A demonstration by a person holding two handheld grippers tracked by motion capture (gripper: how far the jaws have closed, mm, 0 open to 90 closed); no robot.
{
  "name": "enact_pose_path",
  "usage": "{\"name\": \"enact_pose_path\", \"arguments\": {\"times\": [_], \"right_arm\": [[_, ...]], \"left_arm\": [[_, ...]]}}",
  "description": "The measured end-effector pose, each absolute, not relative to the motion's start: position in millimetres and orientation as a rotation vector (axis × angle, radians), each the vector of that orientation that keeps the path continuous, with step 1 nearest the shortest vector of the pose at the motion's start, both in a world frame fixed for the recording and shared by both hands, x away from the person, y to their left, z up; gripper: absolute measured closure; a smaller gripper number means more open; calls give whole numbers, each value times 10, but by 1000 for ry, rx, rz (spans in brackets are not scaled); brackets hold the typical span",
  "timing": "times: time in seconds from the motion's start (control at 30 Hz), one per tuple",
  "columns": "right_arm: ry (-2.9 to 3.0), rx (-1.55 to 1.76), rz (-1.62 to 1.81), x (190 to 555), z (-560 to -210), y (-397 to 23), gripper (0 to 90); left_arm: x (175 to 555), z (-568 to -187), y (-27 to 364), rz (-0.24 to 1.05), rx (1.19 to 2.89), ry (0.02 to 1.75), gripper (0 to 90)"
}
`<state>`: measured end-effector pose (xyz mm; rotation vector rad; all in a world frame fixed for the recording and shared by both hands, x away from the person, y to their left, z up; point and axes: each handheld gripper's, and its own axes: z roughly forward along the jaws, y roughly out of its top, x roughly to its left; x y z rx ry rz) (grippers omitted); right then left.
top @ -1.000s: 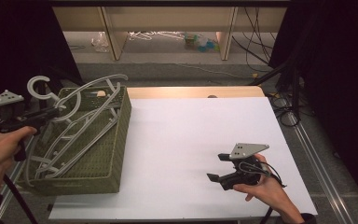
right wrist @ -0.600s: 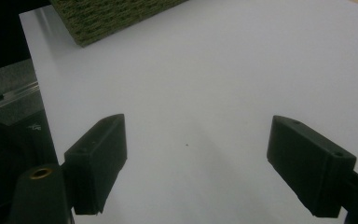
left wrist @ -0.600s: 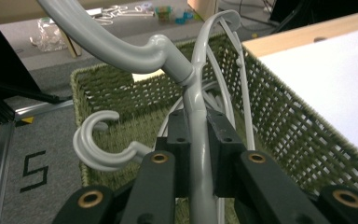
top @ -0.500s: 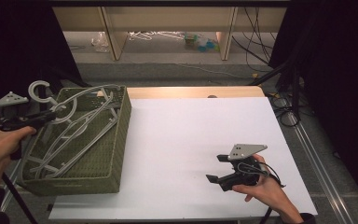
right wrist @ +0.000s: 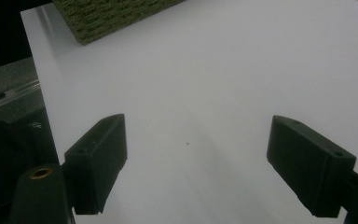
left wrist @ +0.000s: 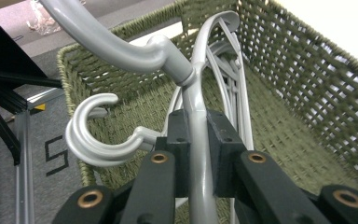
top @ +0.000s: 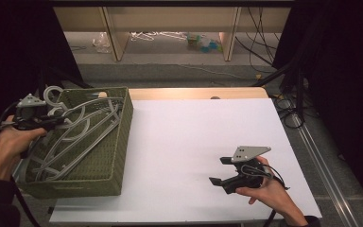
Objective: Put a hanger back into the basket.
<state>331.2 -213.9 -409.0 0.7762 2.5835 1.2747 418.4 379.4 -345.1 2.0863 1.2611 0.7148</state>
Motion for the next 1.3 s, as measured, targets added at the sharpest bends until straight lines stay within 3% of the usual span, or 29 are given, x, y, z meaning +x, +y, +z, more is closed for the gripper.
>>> {"name": "enact_pose_path", "arguments": {"times": [0.73,1.0,1.17,1.3], "right_arm": [[2589,783,1273,3330,-4112,-2142,212],[2587,784,1268,3333,-4124,-2147,213],[2586,782,1275,3329,-4117,-2141,213],[2584,784,1272,3340,-4119,-2148,213]], "left_arm": [[4367,-3826,3738,649,2094,1297,814],[4255,-3789,3806,629,2046,1339,802],[4158,-3733,3792,636,1988,1336,742],[4040,-3648,3749,664,1868,1317,642]]}}
